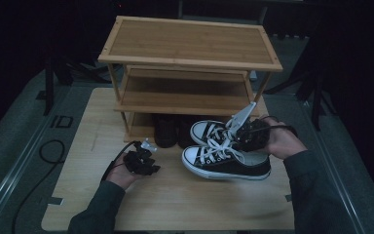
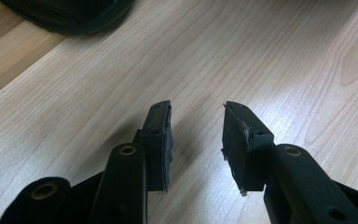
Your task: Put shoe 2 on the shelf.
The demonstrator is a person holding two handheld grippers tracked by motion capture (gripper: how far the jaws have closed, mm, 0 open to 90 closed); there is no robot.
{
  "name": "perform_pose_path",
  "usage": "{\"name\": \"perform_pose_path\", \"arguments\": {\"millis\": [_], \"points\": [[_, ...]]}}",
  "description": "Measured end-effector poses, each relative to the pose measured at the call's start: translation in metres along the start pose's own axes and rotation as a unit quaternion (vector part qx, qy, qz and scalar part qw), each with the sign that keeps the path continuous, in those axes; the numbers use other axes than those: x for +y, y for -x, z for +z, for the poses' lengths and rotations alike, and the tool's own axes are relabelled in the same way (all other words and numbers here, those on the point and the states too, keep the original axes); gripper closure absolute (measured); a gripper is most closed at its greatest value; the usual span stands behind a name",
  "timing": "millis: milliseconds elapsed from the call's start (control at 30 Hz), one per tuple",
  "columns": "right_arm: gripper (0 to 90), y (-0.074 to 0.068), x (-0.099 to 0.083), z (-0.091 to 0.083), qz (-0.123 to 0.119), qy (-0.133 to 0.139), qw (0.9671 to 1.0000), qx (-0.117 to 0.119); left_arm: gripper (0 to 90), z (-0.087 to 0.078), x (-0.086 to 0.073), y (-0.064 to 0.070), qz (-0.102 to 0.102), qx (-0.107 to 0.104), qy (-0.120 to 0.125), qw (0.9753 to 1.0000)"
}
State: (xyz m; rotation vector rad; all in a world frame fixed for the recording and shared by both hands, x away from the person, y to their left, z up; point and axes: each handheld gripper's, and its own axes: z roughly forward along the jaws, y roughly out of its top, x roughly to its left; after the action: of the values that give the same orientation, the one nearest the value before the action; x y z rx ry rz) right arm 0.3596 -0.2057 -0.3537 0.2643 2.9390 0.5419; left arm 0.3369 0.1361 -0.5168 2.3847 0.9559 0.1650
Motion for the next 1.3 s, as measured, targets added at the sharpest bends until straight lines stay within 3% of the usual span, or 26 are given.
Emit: {"name": "perform_pose_path", "arguments": {"millis": [267,700,867,1000,1200,1300], "points": [[85.5,-0.003,-0.001,-0.016,-0.010,0.018,0.9998,0.009,62.6,-0.002,-0.004,-0.004,-0.005,0.004,0.001,1.0000],[85.4,0.001,0.030,-0.035,-0.043,0.061,0.9969,0.023,62.5,-0.005,-0.007,-0.006,-0.009,0.004,0.000,1.0000],[85.4,0.009,0.043,-0.043,-0.040,0.079,0.9959,0.017,62.4,-0.006,-0.009,-0.008,-0.009,0.004,-0.002,0.9999],[85.4,0.019,0.050,-0.043,-0.027,0.081,0.9963,0.004,62.4,-0.006,-0.009,-0.007,-0.009,0.003,0.001,1.0000],[85.3,0.040,0.059,-0.035,0.030,0.097,0.9943,-0.030,62.2,-0.002,-0.010,-0.006,-0.006,0.002,-0.006,1.0000],[85.2,0.047,0.065,-0.027,0.065,0.097,0.9917,-0.056,62.1,-0.002,-0.009,-0.005,-0.005,0.000,-0.005,1.0000]]}}
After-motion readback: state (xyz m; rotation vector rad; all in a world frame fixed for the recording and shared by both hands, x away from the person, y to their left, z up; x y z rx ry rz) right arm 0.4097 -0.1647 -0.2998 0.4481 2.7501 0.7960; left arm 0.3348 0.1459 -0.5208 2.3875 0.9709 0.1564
